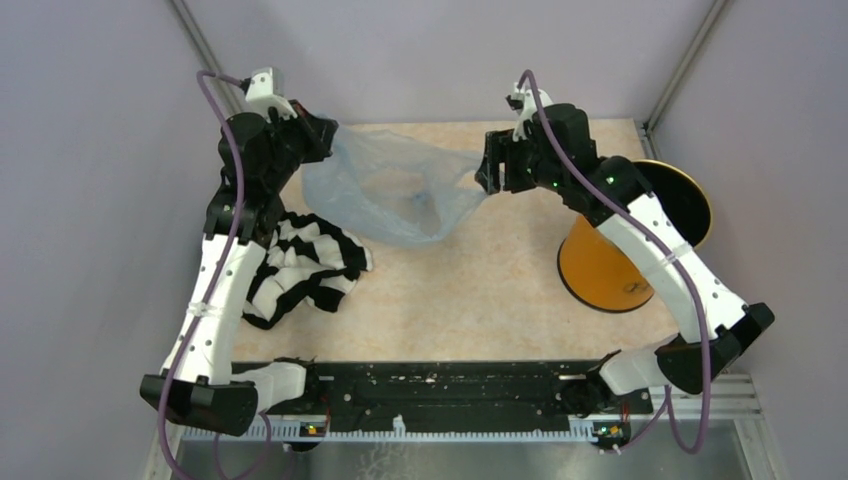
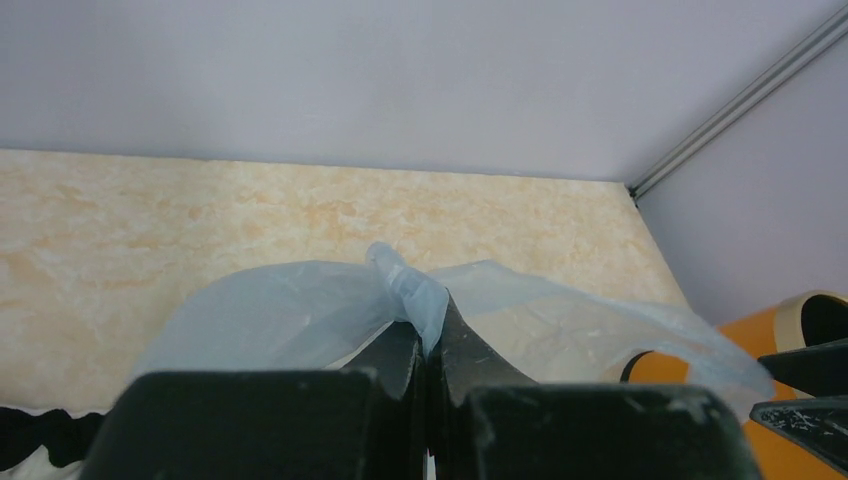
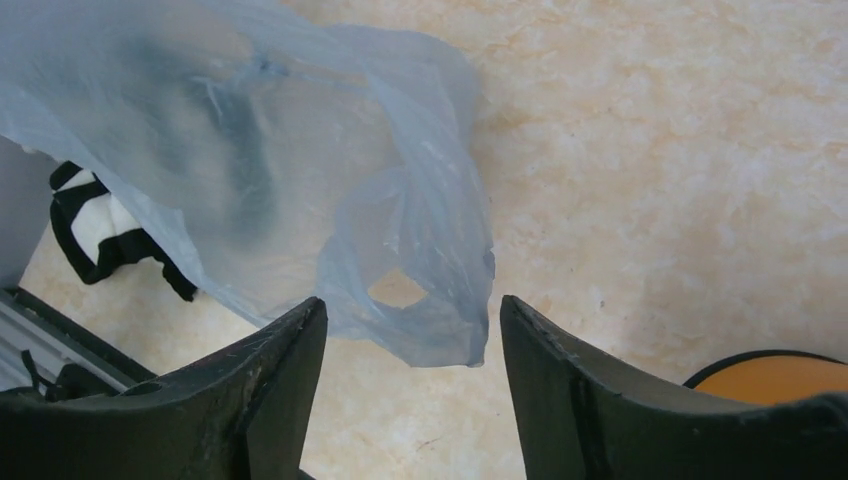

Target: Put the trash bags into the trash bin

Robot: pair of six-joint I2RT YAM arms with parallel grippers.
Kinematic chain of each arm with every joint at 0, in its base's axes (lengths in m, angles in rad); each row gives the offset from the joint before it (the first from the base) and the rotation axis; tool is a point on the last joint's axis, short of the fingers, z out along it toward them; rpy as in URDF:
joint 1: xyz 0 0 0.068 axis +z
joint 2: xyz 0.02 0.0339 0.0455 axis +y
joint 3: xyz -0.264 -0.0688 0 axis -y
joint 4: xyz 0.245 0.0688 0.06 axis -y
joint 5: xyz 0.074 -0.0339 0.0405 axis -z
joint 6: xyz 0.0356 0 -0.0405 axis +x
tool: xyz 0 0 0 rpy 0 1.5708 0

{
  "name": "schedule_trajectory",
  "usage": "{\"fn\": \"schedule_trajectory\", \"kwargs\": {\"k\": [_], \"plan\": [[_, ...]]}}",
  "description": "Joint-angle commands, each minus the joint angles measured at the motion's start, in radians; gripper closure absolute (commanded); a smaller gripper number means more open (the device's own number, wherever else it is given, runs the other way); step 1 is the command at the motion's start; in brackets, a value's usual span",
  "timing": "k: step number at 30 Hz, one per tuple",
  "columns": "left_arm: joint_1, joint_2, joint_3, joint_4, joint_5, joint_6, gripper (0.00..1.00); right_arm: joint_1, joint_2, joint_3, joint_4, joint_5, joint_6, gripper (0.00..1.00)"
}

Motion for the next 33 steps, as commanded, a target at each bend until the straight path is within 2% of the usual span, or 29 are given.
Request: {"fn": "schedule_trajectory", "kwargs": {"k": [1, 3, 5, 12, 17, 21, 28, 33], "plan": [[0.003, 0.009, 0.049, 0.04, -0.01, 0.027, 1.0, 0.006, -0.068, 0.051, -0.045, 0.012, -0.012, 0.3], [0.003, 0.007, 0.056, 0.038, -0.021, 0.035, 1.0, 0.007, -0.086, 0.052, -0.069, 0.053, -0.014, 0.21], [0.004, 0.005, 0.062, 0.033, -0.027, 0.042, 1.0, 0.006, -0.101, 0.051, -0.098, 0.121, -0.014, 0.17], [0.003, -0.01, 0.07, 0.023, -0.015, 0.057, 1.0, -0.002, -0.166, -0.011, -0.207, 0.388, 0.002, 0.14], [0.004, -0.027, 0.088, 0.013, -0.04, 0.079, 1.0, -0.082, -0.222, -0.112, -0.242, 0.459, 0.017, 0.13], [0.003, -0.034, 0.11, 0.008, -0.053, 0.094, 1.0, -0.181, -0.262, -0.196, -0.242, 0.459, 0.017, 0.12], [0.003, -0.035, 0.125, 0.017, -0.046, 0.096, 1.0, -0.25, -0.273, -0.345, -0.17, 0.381, 0.018, 0.22], [0.003, -0.04, 0.126, 0.028, -0.046, 0.098, 1.0, -0.252, -0.256, -0.391, -0.127, 0.322, 0.009, 0.42]]}}
